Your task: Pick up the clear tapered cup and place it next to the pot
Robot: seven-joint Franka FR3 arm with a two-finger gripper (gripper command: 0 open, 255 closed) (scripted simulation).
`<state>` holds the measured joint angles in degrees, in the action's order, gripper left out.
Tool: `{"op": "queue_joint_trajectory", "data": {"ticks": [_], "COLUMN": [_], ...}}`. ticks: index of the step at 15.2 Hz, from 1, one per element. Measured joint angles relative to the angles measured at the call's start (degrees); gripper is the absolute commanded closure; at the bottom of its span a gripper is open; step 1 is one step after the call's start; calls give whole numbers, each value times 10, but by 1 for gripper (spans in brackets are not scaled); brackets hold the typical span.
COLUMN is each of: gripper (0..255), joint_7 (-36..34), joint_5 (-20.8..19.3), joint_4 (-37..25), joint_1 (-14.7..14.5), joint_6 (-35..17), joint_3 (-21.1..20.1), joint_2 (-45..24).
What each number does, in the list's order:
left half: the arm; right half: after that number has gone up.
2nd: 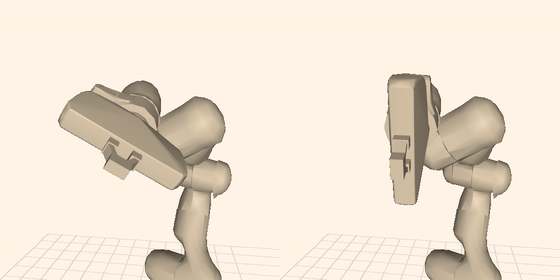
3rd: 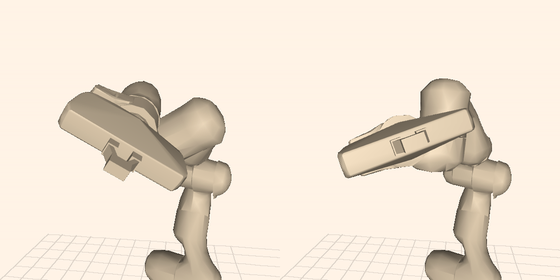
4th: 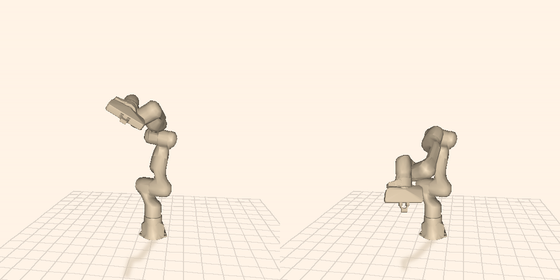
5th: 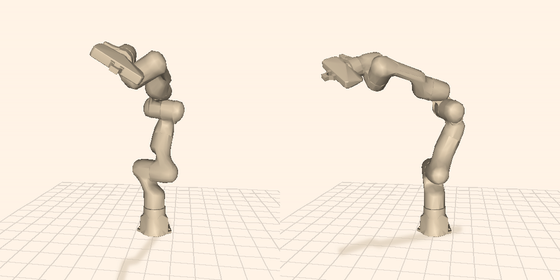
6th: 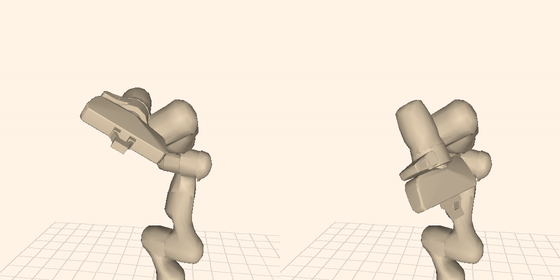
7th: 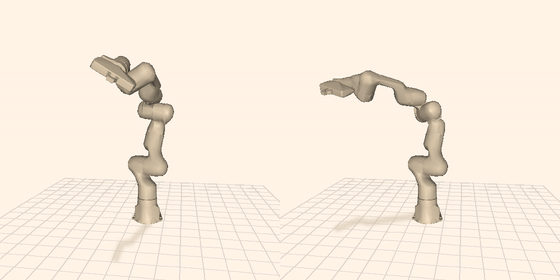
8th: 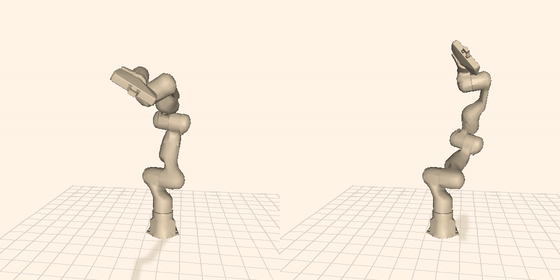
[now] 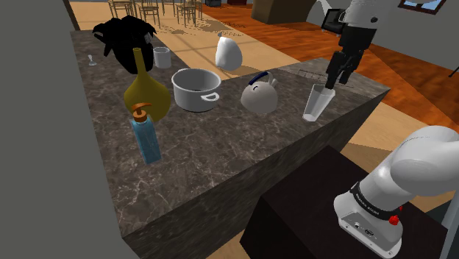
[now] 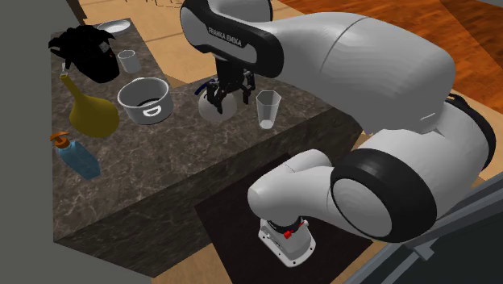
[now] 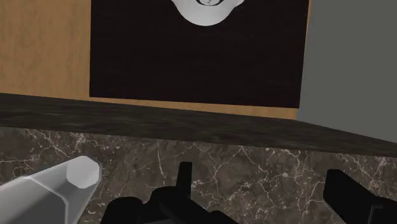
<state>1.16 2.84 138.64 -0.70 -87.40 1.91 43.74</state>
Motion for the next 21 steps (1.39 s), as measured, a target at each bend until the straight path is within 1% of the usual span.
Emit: {"op": "queue_joint_trajectory", "data": {"ticks": [1,3,5,7,9,10,14,18,21], "gripper": [0,0,0,0,0,0,0,0,0], "joint_7": [0,6,19,34,42,50,69,93,98], "joint_5": [0,-10,-27,-46,-62,-70,-102,-131,-142], "joint_4": [0,6,17,32,41,36,51,40,34], "joint_1": [0,4,13,23,31,36,54,73,80], "joint_6": [0,-21,-48,-89,-119,-136,-211,-287,-335], "joint_3": [0,5,15,29,37,44,67,97,108], "joint_2": [0,-12,-21,-41,-53,-72,-115,-181,-223]}}
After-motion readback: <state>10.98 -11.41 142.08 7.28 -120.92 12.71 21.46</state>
